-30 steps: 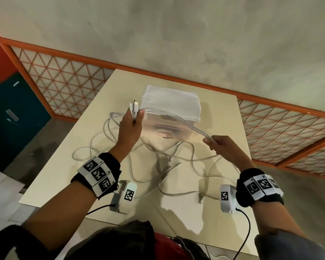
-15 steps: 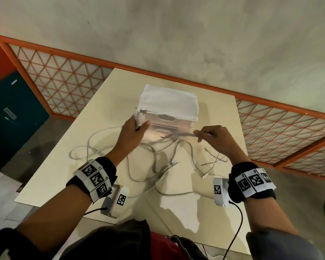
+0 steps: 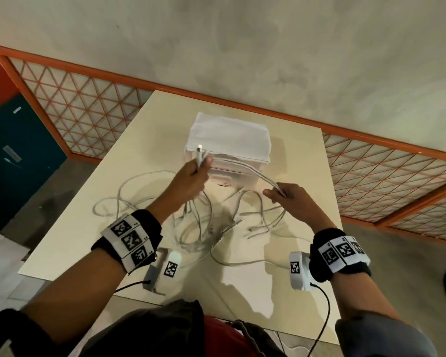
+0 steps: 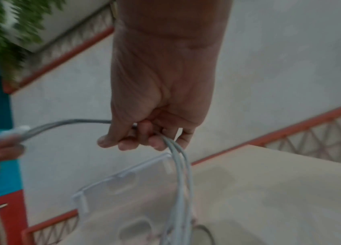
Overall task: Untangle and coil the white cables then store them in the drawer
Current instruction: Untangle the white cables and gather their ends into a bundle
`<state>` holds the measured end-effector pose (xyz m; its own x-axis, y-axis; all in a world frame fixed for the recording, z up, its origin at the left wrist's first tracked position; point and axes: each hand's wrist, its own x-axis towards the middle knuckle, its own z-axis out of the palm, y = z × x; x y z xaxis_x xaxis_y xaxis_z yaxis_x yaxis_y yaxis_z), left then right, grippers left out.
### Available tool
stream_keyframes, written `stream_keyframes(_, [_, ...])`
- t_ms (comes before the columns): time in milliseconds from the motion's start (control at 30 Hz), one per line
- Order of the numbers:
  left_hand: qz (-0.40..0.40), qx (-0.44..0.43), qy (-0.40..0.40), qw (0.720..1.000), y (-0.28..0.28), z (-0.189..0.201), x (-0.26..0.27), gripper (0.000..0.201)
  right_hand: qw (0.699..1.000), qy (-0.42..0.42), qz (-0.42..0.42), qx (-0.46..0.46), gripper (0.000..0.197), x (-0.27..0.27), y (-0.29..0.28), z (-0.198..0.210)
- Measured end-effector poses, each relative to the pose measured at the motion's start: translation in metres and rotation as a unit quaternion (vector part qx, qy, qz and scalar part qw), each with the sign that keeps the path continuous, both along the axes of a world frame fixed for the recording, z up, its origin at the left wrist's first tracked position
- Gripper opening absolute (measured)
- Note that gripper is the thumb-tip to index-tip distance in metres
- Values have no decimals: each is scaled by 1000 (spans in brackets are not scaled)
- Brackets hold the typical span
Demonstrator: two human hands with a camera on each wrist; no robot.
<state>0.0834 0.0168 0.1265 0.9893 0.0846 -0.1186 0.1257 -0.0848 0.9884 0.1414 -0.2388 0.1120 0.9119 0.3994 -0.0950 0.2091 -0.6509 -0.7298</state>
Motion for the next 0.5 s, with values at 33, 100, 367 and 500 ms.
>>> stream_keyframes(33, [23,28,-7,999,9,-1,2,38,1000,8,-20,-6,36,0,-8,-9])
stream_keyframes(100, [55,118,-16,991,18,-3,0,40,999,25,-31,-16,36,0,-18,-25])
stream_keyframes(367, [27,287,92,953,35,-14,-19,43,946,221,145,-186,30,-9,-2,-54])
stream_keyframes(500, [-94,365,175,910,42,-28,-28,36,848,323,243,-344,59,2,4,-65])
